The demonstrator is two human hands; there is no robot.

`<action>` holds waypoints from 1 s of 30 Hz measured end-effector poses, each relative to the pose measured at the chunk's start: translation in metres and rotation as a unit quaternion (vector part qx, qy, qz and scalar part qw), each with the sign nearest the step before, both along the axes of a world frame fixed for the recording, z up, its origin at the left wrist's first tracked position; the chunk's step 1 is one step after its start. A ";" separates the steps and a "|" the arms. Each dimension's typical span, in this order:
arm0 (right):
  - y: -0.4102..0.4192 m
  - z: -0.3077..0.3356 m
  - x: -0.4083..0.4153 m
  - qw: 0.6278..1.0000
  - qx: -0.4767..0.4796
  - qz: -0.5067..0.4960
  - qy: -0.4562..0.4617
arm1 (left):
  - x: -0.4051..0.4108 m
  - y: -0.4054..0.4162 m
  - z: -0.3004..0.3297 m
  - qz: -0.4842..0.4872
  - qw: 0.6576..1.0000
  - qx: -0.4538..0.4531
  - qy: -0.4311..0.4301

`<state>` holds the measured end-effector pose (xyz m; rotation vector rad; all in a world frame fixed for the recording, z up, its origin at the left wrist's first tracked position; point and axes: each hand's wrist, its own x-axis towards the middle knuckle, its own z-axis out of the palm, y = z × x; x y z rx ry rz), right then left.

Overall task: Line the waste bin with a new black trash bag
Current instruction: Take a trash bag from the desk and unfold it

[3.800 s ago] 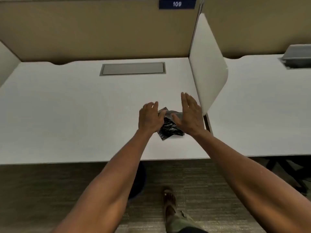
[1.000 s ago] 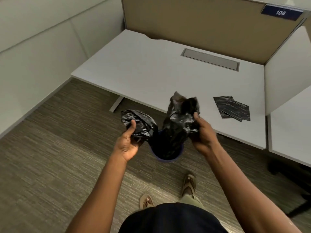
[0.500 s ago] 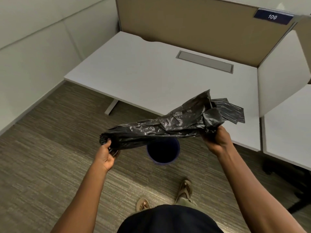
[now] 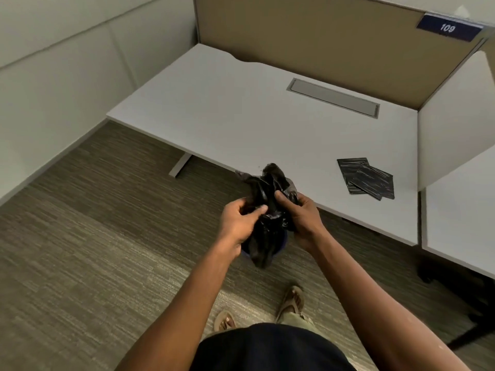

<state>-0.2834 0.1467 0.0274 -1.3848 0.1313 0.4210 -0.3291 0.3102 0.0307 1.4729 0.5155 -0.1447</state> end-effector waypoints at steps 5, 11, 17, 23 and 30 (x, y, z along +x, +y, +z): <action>-0.020 0.000 0.001 0.998 -0.026 -0.060 0.004 | -0.003 0.015 -0.006 0.068 0.992 -0.100 0.024; -0.066 -0.024 -0.009 0.980 -0.131 -0.147 -0.039 | -0.004 0.031 -0.011 0.179 0.930 -0.320 -0.007; -0.114 -0.052 -0.024 0.979 -0.193 -0.045 -0.054 | 0.003 0.033 -0.001 0.181 0.921 -0.345 0.026; -0.111 -0.014 -0.002 0.938 -0.289 0.013 -0.193 | 0.022 0.000 0.017 0.125 0.966 -0.208 0.094; -0.054 0.015 0.030 0.766 -0.459 0.264 -0.364 | 0.051 -0.023 0.016 -0.028 0.990 0.114 -0.072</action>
